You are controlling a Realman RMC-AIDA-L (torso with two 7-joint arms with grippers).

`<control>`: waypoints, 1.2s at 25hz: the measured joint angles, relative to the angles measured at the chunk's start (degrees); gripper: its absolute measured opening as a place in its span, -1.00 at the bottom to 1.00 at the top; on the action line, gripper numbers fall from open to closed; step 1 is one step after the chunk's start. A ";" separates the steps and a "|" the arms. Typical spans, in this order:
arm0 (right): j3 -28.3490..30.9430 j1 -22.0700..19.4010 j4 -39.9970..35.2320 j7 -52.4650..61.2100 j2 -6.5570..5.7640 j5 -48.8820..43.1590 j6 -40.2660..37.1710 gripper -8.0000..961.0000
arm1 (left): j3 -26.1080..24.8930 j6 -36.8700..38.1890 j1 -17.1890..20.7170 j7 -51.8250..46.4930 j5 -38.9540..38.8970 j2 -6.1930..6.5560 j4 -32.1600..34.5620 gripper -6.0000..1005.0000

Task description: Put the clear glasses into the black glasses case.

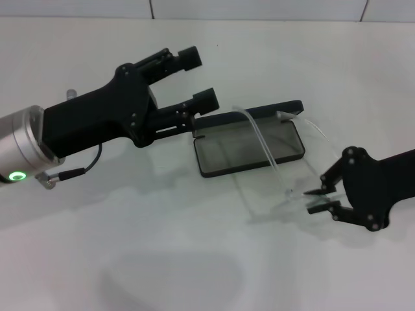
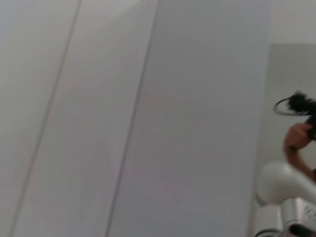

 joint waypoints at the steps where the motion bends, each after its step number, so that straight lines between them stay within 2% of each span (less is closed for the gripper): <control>1: -0.19 -0.80 0.91 -1.74 0.00 1.95 1.16 -0.74 | 0.04 0.47 -0.26 -0.42 0.30 0.09 0.02 0.65; 8: -0.24 -2.62 11.23 -13.59 -0.39 14.34 2.83 -0.74 | -0.02 1.14 -2.25 -1.25 2.97 0.12 -0.23 0.65; 19: 0.14 -4.04 17.66 -24.40 -0.43 21.05 -3.15 -0.74 | -0.40 2.86 -2.69 -3.87 2.54 0.17 0.26 0.65; 30: 0.18 -3.65 24.82 -30.65 -0.18 30.37 -1.22 -0.74 | 0.13 4.25 -4.60 -5.82 4.93 0.17 0.71 0.66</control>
